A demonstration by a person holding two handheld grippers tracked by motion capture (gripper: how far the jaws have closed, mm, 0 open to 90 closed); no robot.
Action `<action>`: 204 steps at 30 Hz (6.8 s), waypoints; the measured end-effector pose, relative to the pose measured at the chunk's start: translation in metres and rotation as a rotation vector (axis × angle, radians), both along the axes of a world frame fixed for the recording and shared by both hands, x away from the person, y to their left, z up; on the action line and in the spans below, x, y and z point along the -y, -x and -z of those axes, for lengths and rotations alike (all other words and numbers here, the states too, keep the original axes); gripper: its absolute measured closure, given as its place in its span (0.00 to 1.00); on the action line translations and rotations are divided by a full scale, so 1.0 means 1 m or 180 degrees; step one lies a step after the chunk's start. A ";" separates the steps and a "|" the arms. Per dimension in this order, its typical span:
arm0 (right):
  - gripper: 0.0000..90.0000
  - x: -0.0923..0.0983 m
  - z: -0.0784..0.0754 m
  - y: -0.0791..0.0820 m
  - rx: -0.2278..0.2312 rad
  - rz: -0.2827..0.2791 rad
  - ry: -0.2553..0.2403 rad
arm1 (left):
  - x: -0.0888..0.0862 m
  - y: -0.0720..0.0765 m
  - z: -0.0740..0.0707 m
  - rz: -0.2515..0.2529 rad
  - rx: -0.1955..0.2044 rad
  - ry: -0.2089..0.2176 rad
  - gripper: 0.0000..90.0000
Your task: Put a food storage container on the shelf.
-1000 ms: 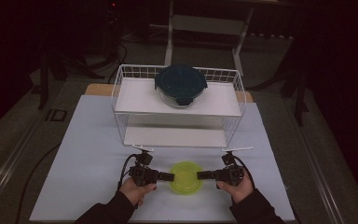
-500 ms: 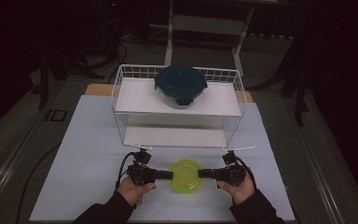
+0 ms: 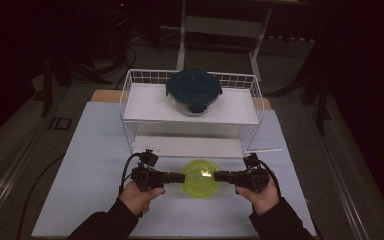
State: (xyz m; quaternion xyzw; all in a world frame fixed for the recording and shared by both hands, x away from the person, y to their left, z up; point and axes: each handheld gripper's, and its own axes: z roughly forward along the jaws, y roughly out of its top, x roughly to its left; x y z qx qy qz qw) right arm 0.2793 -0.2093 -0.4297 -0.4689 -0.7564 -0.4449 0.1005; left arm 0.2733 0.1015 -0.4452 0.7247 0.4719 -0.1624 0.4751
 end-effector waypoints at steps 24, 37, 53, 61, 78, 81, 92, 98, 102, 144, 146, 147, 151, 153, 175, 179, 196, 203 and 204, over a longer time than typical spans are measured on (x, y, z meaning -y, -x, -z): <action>0.90 -0.010 -0.075 -0.022 0.0411 -0.0007 -0.0156 | -0.017 -0.018 -0.082 -0.0050 0.0376 0.0178 0.91; 0.90 -0.016 -0.122 -0.041 0.0668 0.0055 -0.0204 | -0.022 -0.035 -0.143 -0.0158 0.0686 0.0190 0.91; 0.89 -0.023 -0.173 -0.087 0.0859 0.0209 -0.0243 | -0.022 -0.076 -0.191 -0.0268 0.0868 0.0140 0.91; 0.89 -0.027 -0.183 -0.111 0.0852 0.0342 -0.0222 | -0.020 -0.098 -0.200 -0.0365 0.0840 0.0111 0.91; 0.88 -0.033 -0.182 -0.136 0.0730 0.0491 -0.0149 | -0.023 -0.130 -0.187 -0.0524 0.0595 0.0244 0.89; 0.88 -0.034 -0.183 -0.139 0.0702 0.0497 -0.0140 | -0.024 -0.133 -0.188 -0.0570 0.0564 0.0244 0.89; 0.84 -0.039 -0.181 -0.154 0.0645 0.0635 -0.0056 | -0.022 -0.150 -0.185 -0.0706 0.0548 0.0260 0.83; 0.81 -0.042 -0.182 -0.158 0.0630 0.0676 -0.0059 | -0.023 -0.157 -0.177 -0.0785 0.0515 0.0310 0.78; 0.80 -0.044 -0.183 -0.163 0.0597 0.0721 -0.0056 | -0.022 -0.161 -0.177 -0.0836 0.0528 0.0265 0.76; 0.36 -0.021 -0.174 -0.112 0.1133 0.0453 0.0049 | -0.016 -0.072 -0.157 -0.0200 0.1478 0.0111 0.01; 0.35 -0.018 -0.170 -0.106 0.1129 0.0398 -0.0004 | -0.016 -0.066 -0.153 -0.0160 0.1489 0.0092 0.01; 0.33 -0.017 -0.168 -0.103 0.1130 0.0374 0.0000 | -0.017 -0.063 -0.151 -0.0158 0.1500 0.0115 0.01; 0.29 -0.016 -0.156 -0.090 0.1141 0.0203 -0.0072 | -0.018 -0.054 -0.142 -0.0115 0.1562 0.0125 0.01; 0.28 -0.017 -0.148 -0.084 0.1120 0.0163 -0.0113 | -0.018 -0.049 -0.138 -0.0080 0.1608 0.0077 0.01; 0.25 -0.016 -0.071 -0.055 0.0954 -0.0110 -0.0117 | 0.002 -0.020 -0.079 0.0330 0.1634 -0.0078 0.01; 0.25 -0.012 -0.051 -0.049 0.0932 -0.0155 -0.0135 | 0.003 -0.018 -0.063 0.0368 0.1549 -0.0038 0.01; 0.25 -0.002 0.016 -0.031 0.0784 -0.0212 -0.0059 | 0.009 0.006 -0.011 0.0573 0.1477 -0.0147 0.02; 0.25 0.001 0.034 -0.023 0.0769 -0.0235 -0.0064 | 0.010 0.014 0.007 0.0649 0.1451 -0.0226 0.02; 0.25 0.001 0.034 -0.023 0.0769 -0.0235 -0.0064 | 0.010 0.014 0.007 0.0649 0.1451 -0.0226 0.02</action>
